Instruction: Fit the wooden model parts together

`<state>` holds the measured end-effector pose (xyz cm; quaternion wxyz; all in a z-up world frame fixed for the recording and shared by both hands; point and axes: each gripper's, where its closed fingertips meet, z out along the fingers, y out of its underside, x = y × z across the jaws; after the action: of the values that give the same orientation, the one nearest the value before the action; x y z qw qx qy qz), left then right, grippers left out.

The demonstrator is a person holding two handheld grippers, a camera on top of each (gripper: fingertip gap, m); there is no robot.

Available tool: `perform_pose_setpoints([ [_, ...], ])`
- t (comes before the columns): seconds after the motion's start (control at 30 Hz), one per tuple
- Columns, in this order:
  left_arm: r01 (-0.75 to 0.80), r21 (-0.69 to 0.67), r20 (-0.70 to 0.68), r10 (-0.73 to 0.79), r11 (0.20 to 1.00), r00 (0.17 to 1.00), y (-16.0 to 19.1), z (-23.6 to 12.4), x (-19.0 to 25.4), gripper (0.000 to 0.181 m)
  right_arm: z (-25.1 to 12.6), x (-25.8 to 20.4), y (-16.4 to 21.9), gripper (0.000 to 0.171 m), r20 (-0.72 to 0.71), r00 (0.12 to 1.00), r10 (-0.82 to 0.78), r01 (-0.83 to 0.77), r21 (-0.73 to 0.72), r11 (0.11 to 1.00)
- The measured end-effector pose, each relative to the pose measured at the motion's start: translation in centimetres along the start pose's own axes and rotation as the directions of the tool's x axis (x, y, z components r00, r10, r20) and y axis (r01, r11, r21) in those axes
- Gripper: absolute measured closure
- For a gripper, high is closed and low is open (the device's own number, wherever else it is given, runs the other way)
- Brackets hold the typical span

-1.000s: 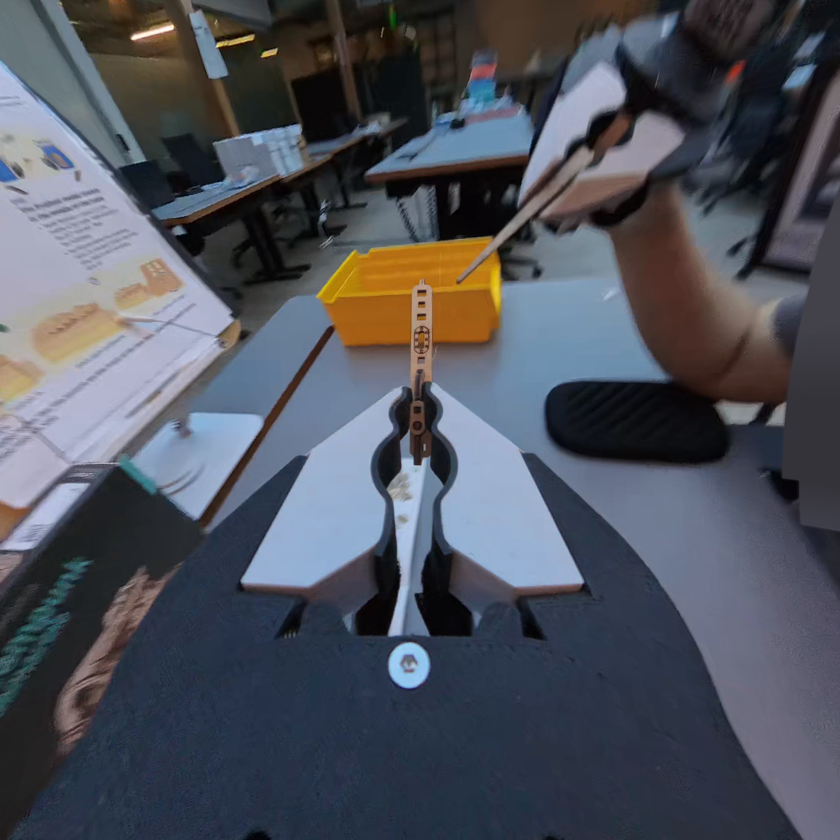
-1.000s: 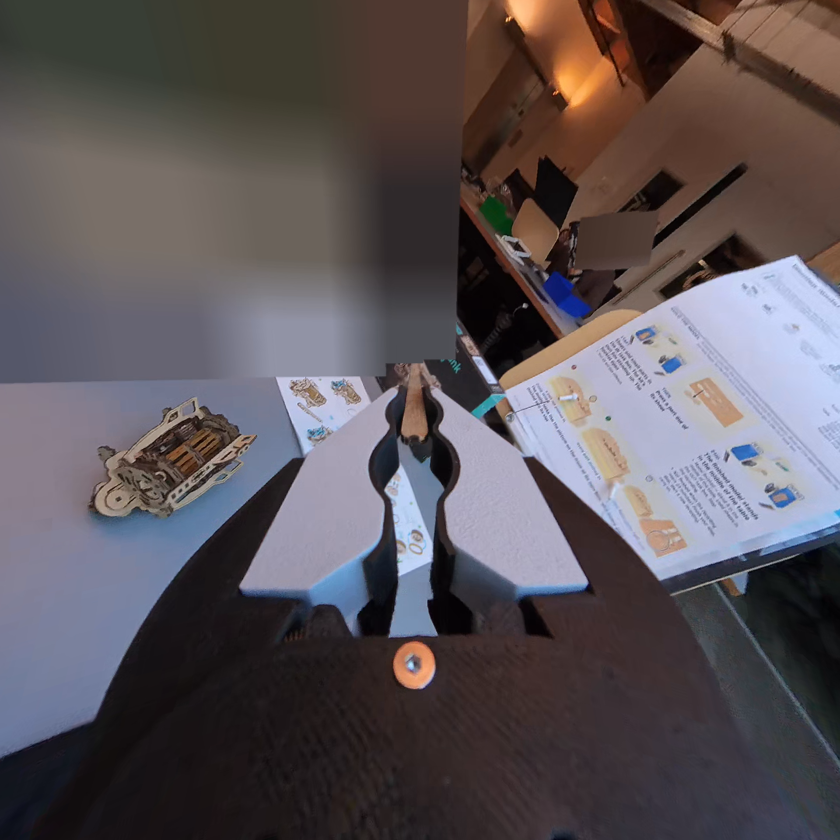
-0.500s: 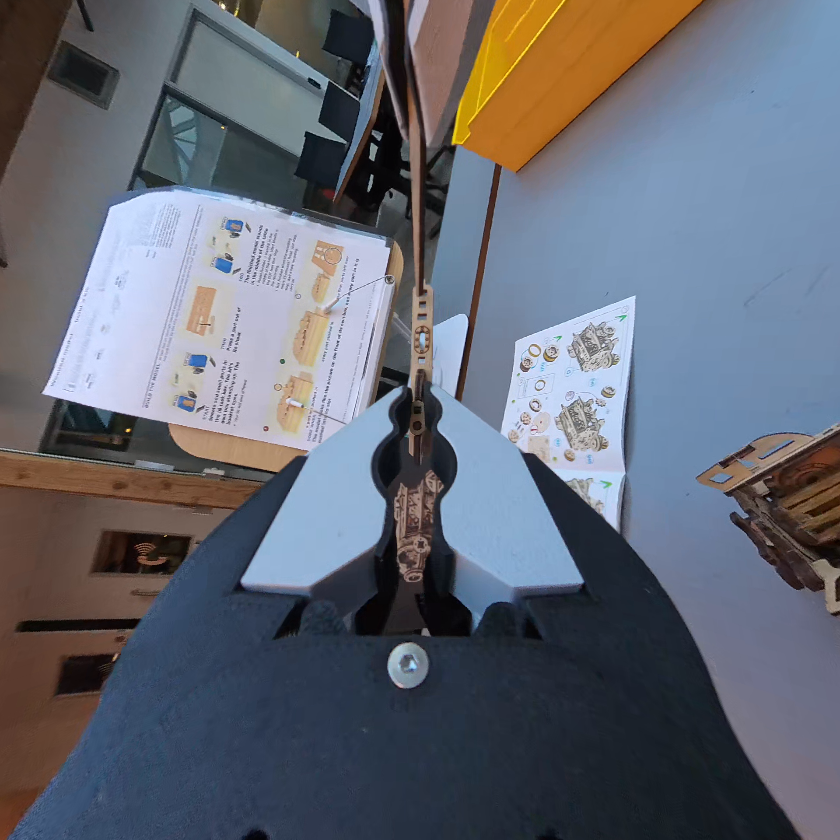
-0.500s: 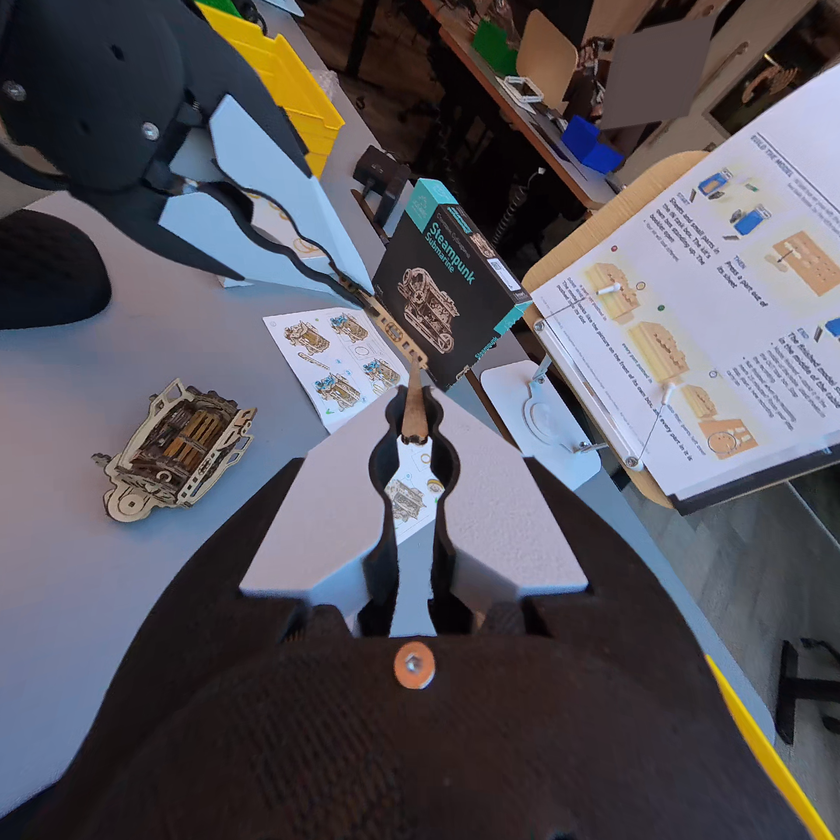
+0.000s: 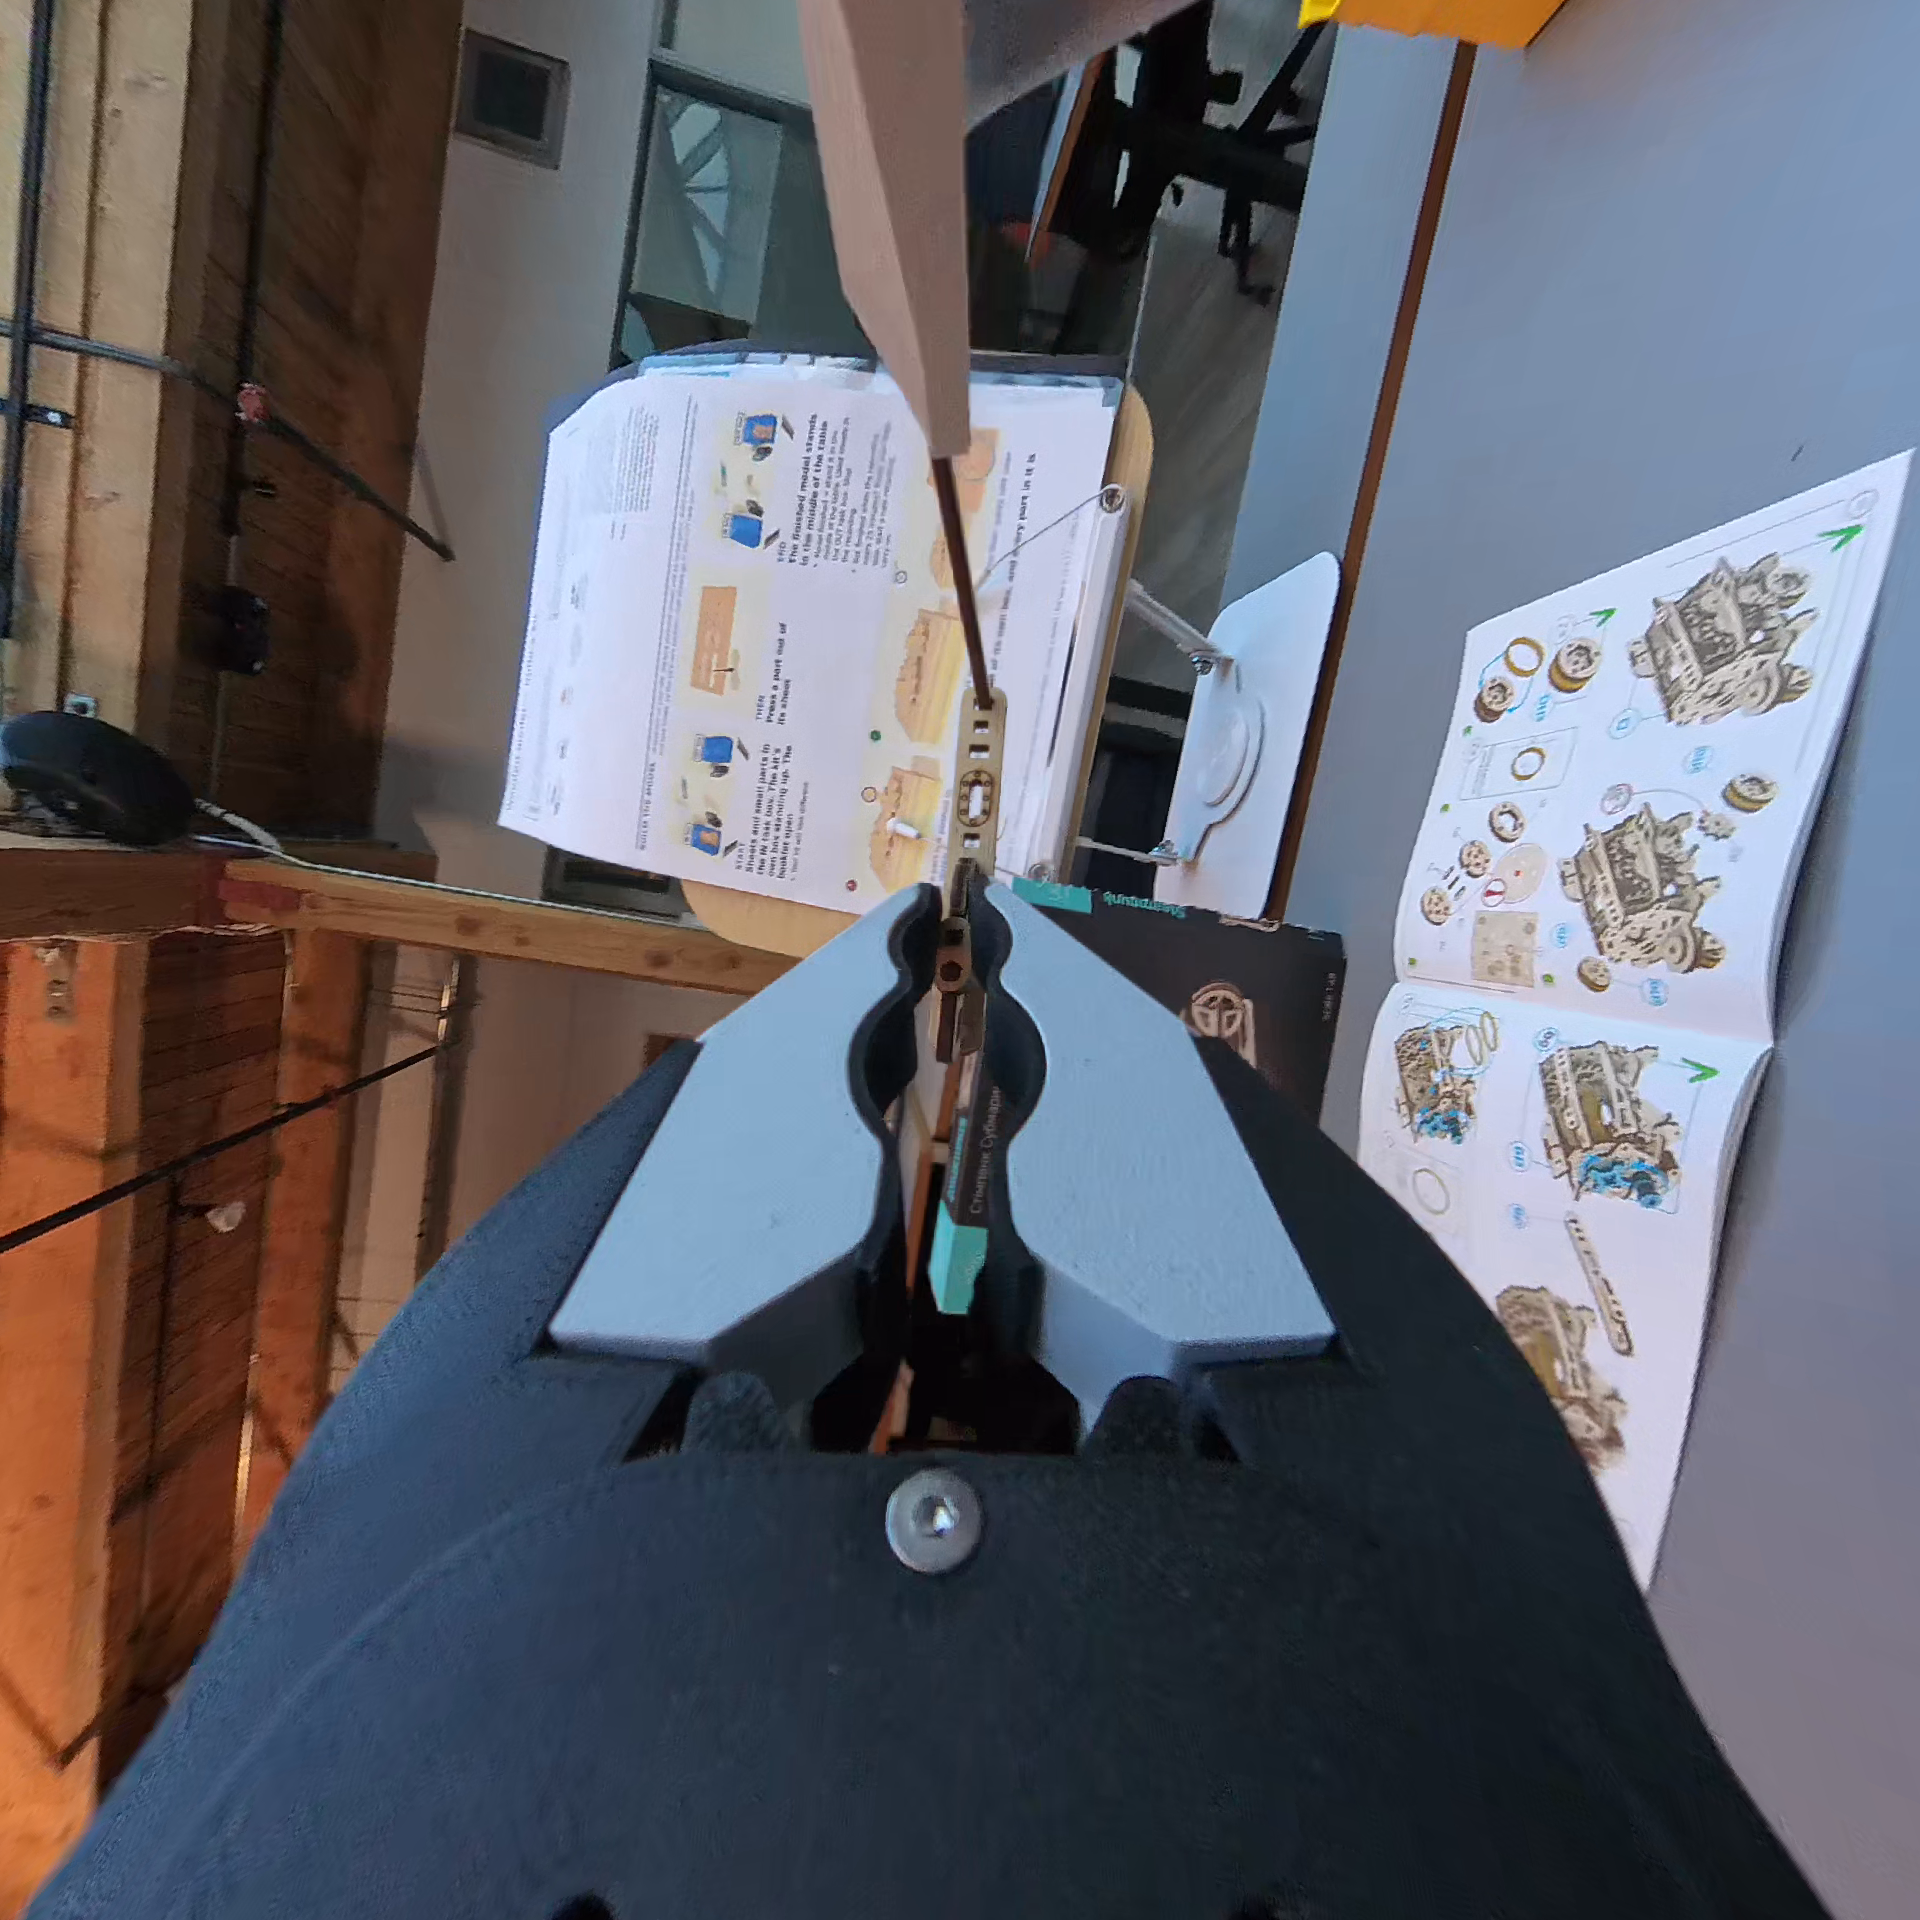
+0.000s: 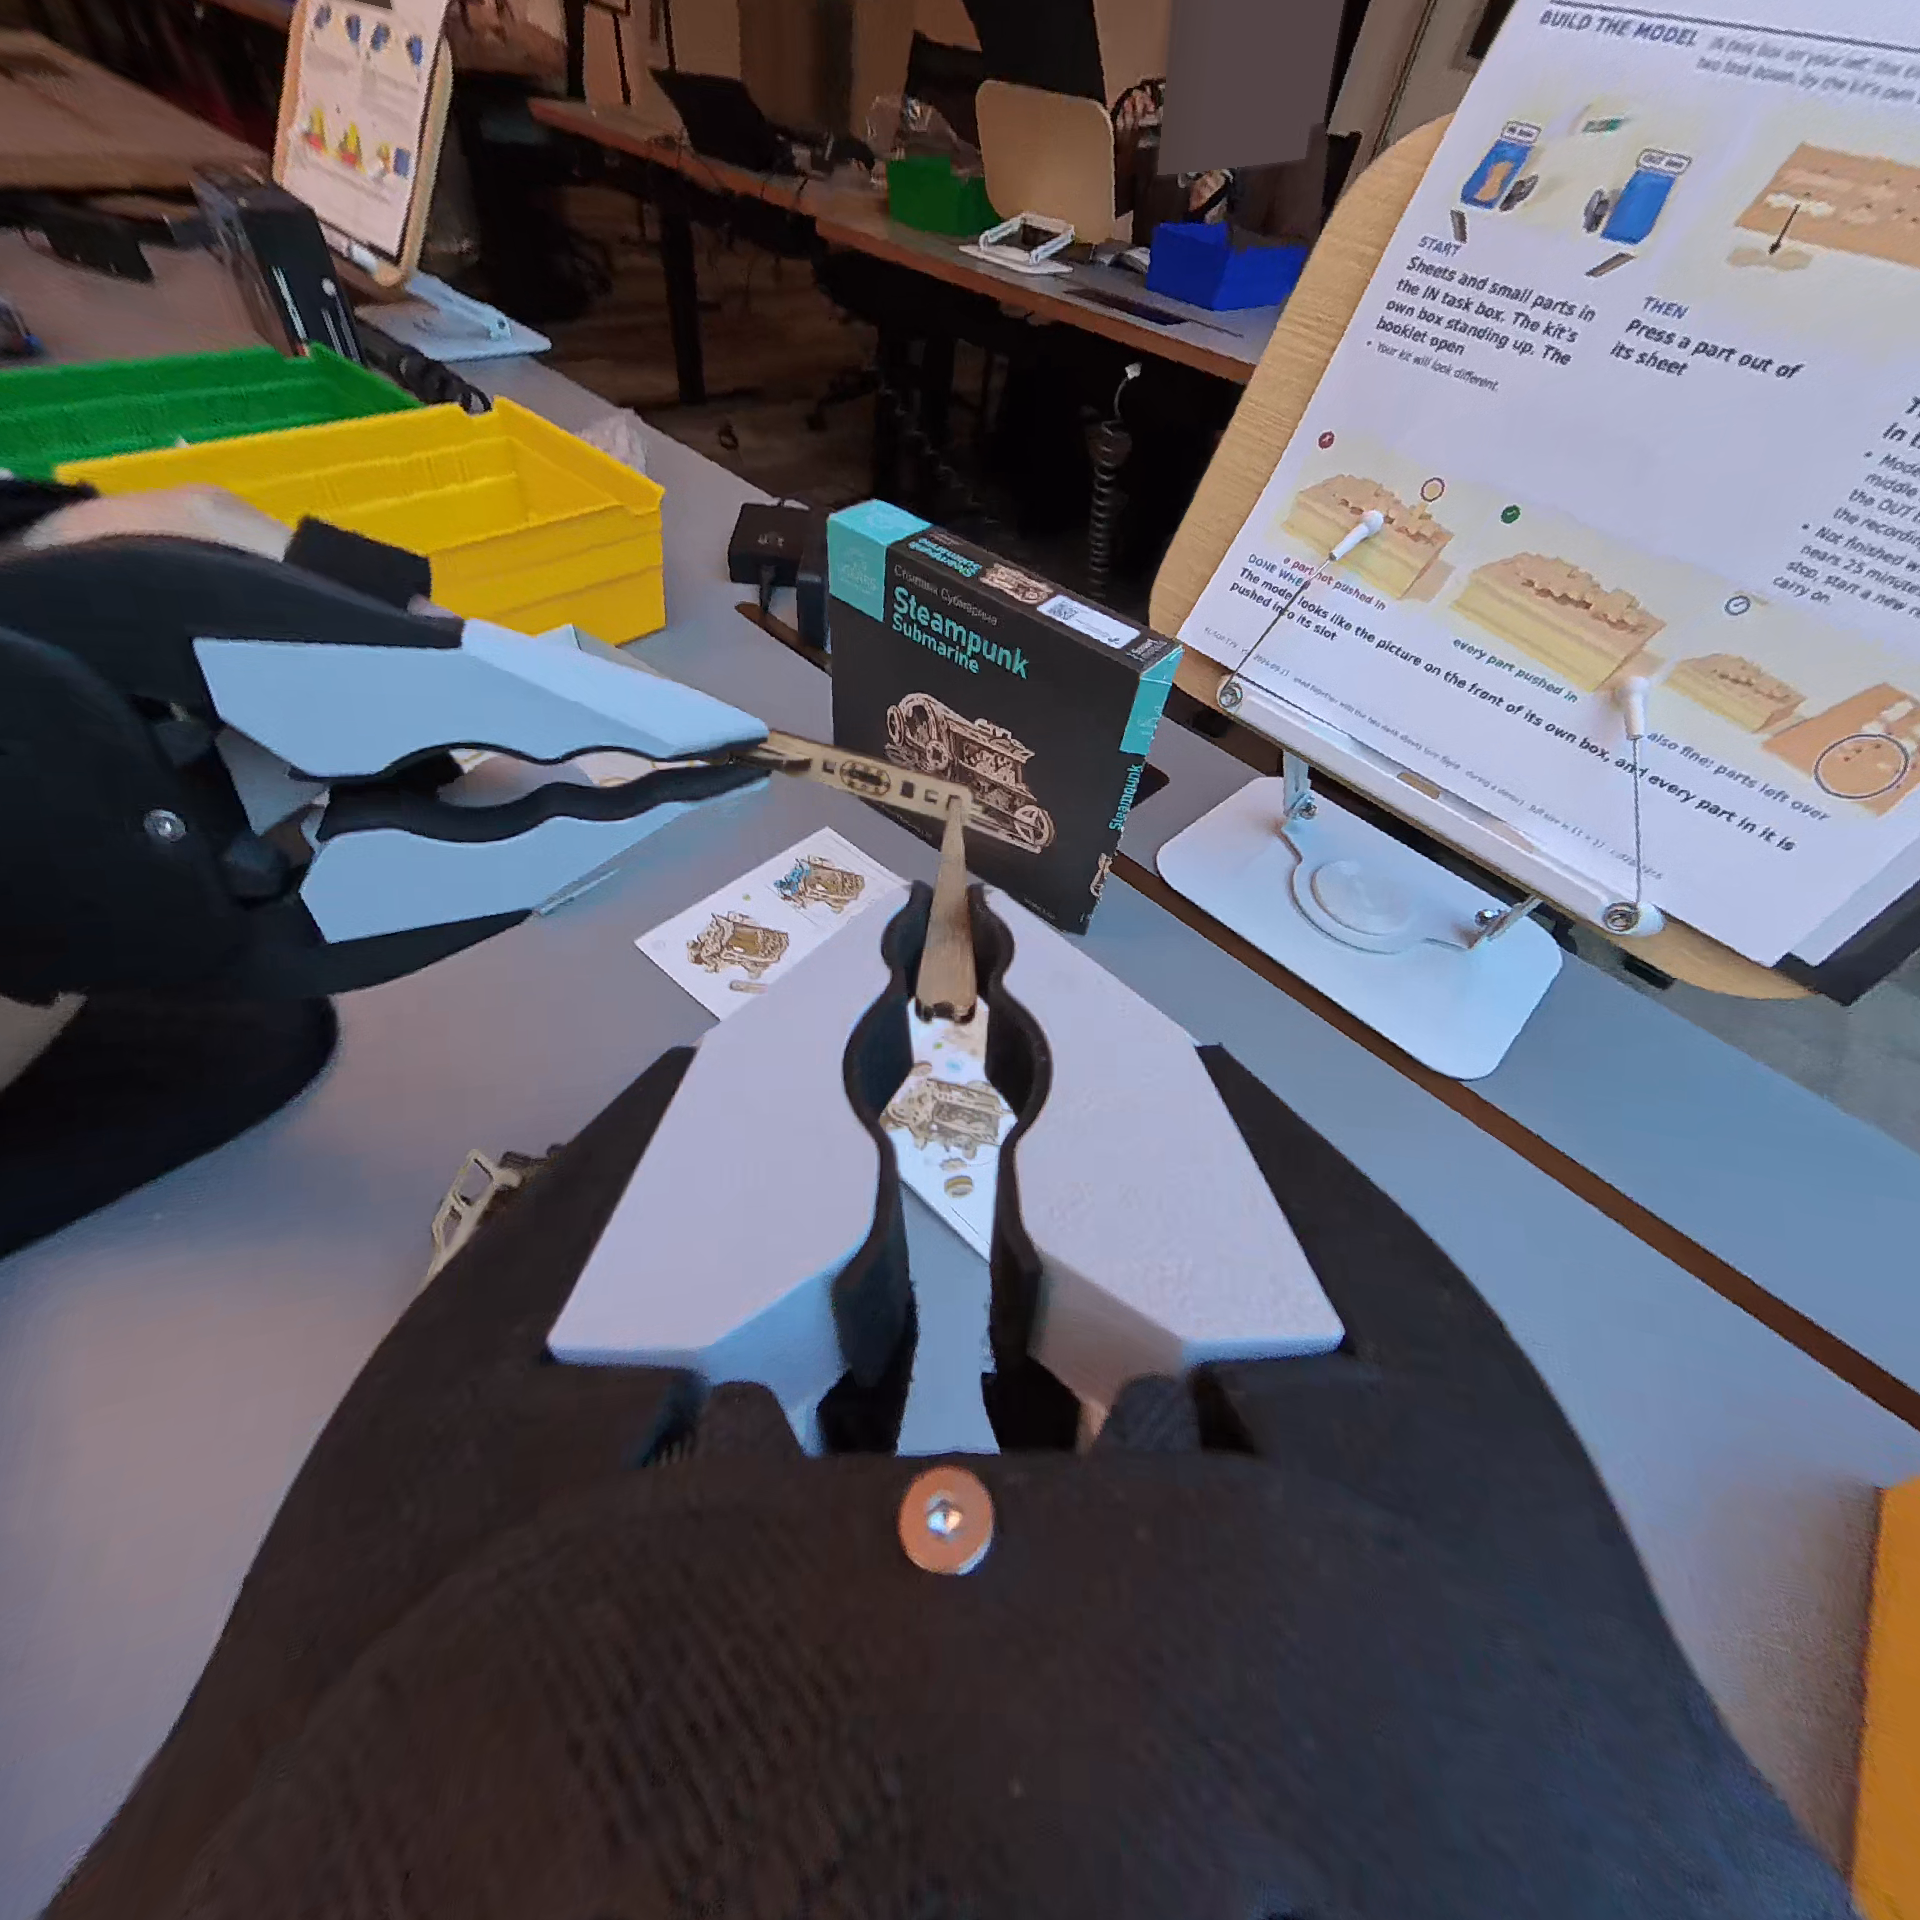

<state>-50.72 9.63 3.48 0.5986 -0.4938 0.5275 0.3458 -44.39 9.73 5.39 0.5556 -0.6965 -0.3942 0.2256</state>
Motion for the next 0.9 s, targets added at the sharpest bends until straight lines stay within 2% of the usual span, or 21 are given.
perform_pose_setpoints([
  [0.03, -0.031, -0.014, 0.023, 0.031, 0.999, 0.999, 0.0, 0.0, -0.1, 0.178, 0.1, 0.1, -0.2, 0.166, 0.007, 0.999, 0.034, -0.034, 0.02, 0.999],
  [0.2, -0.131, -0.024, 0.132, 0.133, 0.991, 0.982, -0.6, 0.0, -0.4, 0.179, 0.7, 0.1, -1.3, 0.166, 0.029, 0.994, 0.109, -0.112, 0.17, 0.979],
  [0.33, -0.114, -0.036, 0.176, 0.118, 0.993, 0.977, -0.7, 0.0, -1.0, 0.179, 1.4, -1.4, -1.7, 0.166, 0.0, 1.0, -0.023, 0.022, 0.251, 0.968],
  [0.43, -0.116, -0.036, 0.168, 0.12, 0.993, 0.978, -0.5, 0.0, -0.9, 0.181, 1.8, -1.5, -1.4, 0.166, -0.078, 0.989, -0.124, 0.139, 0.237, 0.962],
  [0.57, -0.12, -0.029, 0.166, 0.123, 0.992, 0.978, -0.1, 0.0, -1.0, 0.181, 0.2, -0.9, -2.6, 0.166, -0.09, 0.988, -0.125, 0.145, 0.268, 0.953],
  [0.67, -0.059, -0.05, 0.111, 0.064, 0.997, 0.992, 1.4, 0.3, -0.8, 0.181, -1.0, 1.3, -2.6, 0.166, -0.118, 0.987, -0.105, 0.131, 0.233, 0.964],
  [0.77, 0.071, -0.057, 0.036, -0.069, 0.996, 0.997, 3.4, 0.4, -1.1, 0.181, -0.9, 2.5, -0.9, 0.166, -0.06, 0.996, -0.063, 0.071, 0.154, 0.986],
  [0.83, 0.248, -0.065, -0.177, -0.256, 0.966, 0.95, 4.8, 0.3, 0.7, 0.181, -0.7, 1.8, 1.0, 0.166, 0.037, 0.998, -0.058, 0.054, 0.112, 0.992],
  [0.9, 0.433, -0.086, -0.402, -0.428, 0.898, 0.809, 5.6, -0.6, 3.0, 0.178, -0.2, 0.2, 4.3, 0.166, 0.162, 0.985, -0.057, 0.052, 0.035, 0.998],
])
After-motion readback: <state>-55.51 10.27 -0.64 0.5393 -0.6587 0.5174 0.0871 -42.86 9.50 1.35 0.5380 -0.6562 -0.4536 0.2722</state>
